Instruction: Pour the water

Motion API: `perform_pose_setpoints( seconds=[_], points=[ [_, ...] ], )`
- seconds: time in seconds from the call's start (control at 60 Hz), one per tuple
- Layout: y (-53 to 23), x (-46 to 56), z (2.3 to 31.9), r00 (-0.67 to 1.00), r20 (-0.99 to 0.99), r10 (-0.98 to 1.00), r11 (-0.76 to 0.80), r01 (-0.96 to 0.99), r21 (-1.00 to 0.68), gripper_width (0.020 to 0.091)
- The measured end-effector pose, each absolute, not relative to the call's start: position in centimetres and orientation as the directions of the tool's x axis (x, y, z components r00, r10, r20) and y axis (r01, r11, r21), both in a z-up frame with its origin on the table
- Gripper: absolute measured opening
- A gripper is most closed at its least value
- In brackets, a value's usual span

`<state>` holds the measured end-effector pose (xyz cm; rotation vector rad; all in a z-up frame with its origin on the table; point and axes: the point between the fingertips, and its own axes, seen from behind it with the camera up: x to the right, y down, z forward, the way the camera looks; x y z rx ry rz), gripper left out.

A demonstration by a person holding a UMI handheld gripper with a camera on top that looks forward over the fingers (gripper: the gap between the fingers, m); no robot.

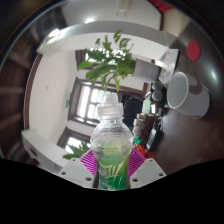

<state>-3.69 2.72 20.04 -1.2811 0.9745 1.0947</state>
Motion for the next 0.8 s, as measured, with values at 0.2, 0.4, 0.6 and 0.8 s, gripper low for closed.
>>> perform_pose_setpoints(
  seconds=[0.2, 0.4, 0.6, 0.8],
  points=[
    [2.6, 2.1, 20.7, -0.248, -0.955, 0.164, 0.068, -0.963, 0.261, 0.0354],
    [3.4, 4.0, 18.9, -0.486, -0.854, 0.185, 0.090, -0.857, 0.508, 0.0365],
    [2.6, 4.4, 17.0, -0.503, -0.847, 0.171, 0.109, -0.845, 0.524, 0.0367],
    [3.8, 3.5, 18.9, -0.347, -0.929, 0.127, 0.072, -0.931, 0.358, 0.0366]
  ],
)
